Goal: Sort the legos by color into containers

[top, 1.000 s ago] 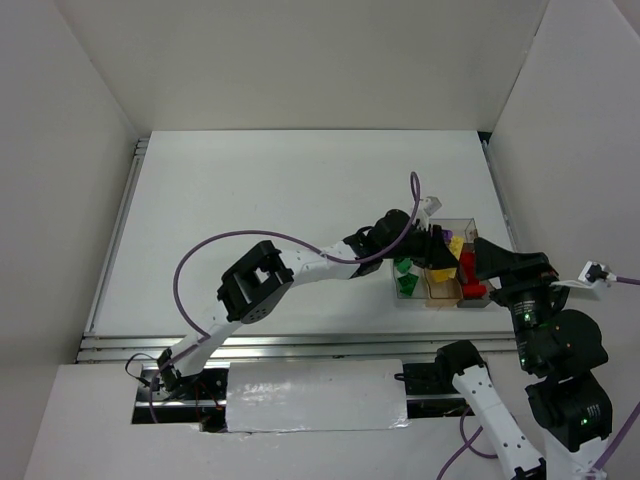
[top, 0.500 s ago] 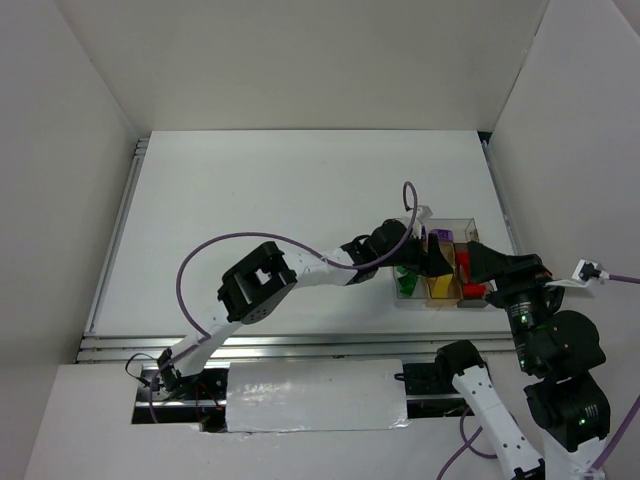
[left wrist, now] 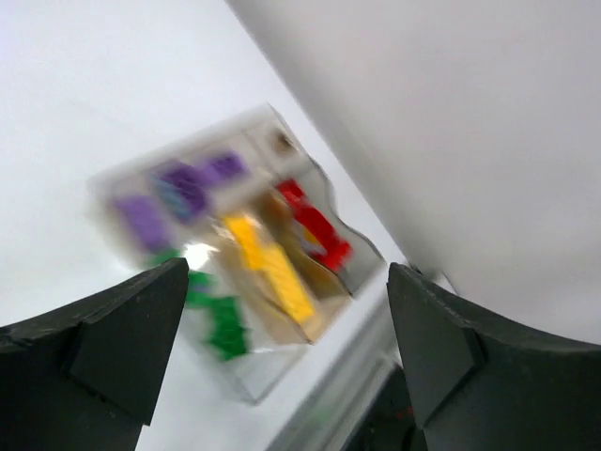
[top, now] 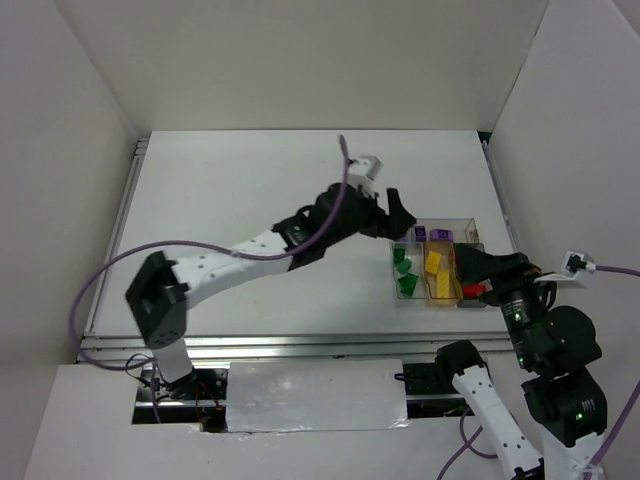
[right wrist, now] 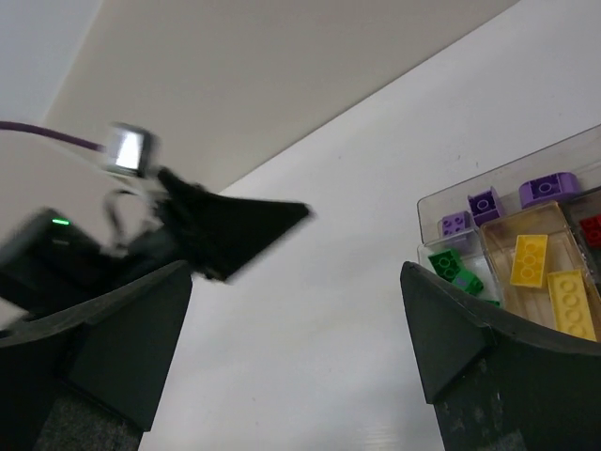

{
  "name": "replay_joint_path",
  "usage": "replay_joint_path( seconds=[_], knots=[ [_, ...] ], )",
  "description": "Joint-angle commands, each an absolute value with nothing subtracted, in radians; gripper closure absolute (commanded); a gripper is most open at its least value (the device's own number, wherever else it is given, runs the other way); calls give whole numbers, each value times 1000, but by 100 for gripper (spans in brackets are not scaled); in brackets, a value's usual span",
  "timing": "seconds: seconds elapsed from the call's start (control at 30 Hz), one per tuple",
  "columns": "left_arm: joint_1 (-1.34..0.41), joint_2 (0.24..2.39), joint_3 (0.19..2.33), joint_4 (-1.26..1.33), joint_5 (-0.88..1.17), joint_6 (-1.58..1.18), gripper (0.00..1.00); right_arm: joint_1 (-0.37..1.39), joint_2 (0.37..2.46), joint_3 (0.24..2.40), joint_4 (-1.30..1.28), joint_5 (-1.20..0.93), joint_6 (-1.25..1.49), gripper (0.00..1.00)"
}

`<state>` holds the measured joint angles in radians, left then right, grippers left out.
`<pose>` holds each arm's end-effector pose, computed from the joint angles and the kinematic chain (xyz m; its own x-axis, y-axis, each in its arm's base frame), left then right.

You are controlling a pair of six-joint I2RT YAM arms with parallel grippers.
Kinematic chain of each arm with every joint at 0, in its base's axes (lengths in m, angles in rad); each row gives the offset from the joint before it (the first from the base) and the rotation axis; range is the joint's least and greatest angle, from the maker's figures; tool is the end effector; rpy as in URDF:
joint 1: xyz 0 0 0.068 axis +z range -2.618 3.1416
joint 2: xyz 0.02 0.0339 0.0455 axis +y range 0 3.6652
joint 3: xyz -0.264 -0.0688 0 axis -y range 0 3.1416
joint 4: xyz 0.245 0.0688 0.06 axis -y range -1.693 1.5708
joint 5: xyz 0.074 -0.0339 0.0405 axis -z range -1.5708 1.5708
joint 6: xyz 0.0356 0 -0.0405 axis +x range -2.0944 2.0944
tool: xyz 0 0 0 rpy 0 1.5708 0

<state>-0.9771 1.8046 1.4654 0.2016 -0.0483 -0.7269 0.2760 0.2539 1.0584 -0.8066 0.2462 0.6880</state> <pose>0.2480 -0.3643 0.3304 -0.5898 -0.3127 -0.7446 0.5477 0.5227 -0.6533 0.0020 -0.0084 0.3977 -0.0205 0.6343 -0.7728 -0.0217 0.7725 0.6346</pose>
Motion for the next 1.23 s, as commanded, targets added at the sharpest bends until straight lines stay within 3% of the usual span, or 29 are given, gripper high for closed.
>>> replay_joint_path(
  seconds=[0.0, 0.13, 0.33, 0.57, 0.8, 1.2],
  knots=[
    [-950, 1573, 1463, -117, -353, -589, 1, 275, 304, 1061, -753, 160, 591, 0],
    [-927, 1369, 1402, -409, -715, -589, 0, 273, 359, 1100, -781, 117, 453, 0],
    [-813, 1056, 1351, -778, -964, -655, 1, 293, 410, 1215, -874, 224, 365, 0],
    [-801, 777, 1385, -995, -1043, -700, 0, 291, 417, 1341, -1015, 207, 302, 0],
    [-799, 643, 1399, -1213, -1135, -768, 1, 314, 313, 1382, -1071, 206, 301, 0],
    [-799, 515, 1381, -1266, -1129, -784, 0, 314, 302, 1365, -1051, 199, 325, 0]
  ],
)
